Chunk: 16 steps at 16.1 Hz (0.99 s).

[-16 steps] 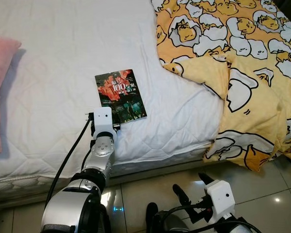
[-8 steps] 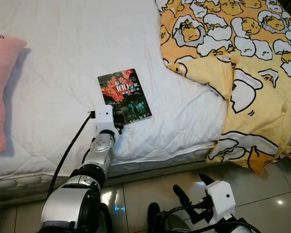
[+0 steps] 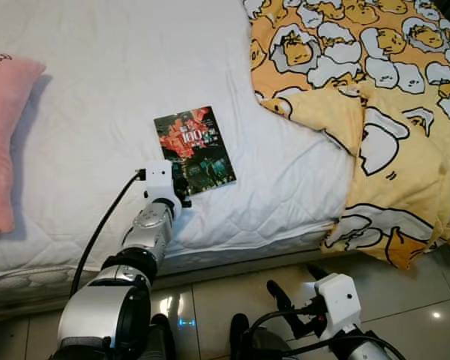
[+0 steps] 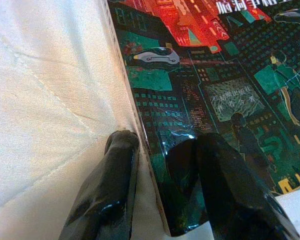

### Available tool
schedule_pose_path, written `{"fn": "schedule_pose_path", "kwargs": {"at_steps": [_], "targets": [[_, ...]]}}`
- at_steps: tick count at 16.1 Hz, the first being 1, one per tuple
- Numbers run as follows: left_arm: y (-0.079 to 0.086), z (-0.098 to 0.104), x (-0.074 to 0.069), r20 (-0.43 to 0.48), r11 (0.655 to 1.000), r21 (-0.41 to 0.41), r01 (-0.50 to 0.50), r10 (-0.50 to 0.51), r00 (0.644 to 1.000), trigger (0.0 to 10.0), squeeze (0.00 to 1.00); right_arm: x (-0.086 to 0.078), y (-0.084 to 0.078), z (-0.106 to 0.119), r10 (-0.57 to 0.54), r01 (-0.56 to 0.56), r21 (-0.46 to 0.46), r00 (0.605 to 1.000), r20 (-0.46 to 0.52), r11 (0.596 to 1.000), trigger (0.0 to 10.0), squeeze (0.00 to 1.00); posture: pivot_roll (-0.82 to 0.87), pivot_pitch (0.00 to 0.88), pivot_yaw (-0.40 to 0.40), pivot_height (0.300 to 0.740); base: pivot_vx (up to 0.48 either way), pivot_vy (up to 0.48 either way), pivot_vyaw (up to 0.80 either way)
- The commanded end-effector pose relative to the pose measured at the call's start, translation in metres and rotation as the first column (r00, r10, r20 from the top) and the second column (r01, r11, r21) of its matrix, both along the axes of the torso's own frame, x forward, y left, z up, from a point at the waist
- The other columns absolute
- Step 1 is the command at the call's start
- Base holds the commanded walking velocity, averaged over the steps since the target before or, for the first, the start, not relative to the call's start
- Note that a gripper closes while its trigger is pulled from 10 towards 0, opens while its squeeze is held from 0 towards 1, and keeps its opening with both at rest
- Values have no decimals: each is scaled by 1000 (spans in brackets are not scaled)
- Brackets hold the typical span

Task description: Clean up the room

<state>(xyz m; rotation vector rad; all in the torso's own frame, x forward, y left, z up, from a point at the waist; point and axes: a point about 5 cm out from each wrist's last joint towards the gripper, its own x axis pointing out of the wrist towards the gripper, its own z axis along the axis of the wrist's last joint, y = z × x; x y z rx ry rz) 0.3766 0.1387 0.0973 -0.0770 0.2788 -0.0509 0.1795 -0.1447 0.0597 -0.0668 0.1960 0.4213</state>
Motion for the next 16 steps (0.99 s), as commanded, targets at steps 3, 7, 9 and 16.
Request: {"fn": "schedule_pose_path", "kwargs": {"at_steps": [3, 7, 9, 16], "targets": [[-14, -41, -23, -209, 998, -29, 60, -65, 976, 0, 0, -2, -5, -9, -36, 36, 11, 998, -47, 999, 10000, 0, -115, 333, -108, 740, 0, 0, 0], [-6, -39, -21, -202, 975, -207, -83, 40, 979, 0, 0, 5, -5, -9, -41, 42, 14, 998, -40, 999, 10000, 0, -120, 314, -100, 740, 0, 0, 0], [-8, -33, -17, -162, 978, -203, -52, 18, 987, 0, 0, 7, -8, -9, -50, 51, 13, 998, -37, 999, 10000, 0, -121, 299, -99, 740, 0, 0, 0], [7, 35, 5, 286, 995, 17, 95, -96, 953, 2902, 0, 20, -6, -7, -69, 69, 29, 998, -2, 997, 10000, 0, -69, 256, -71, 740, 0, 0, 0]]}}
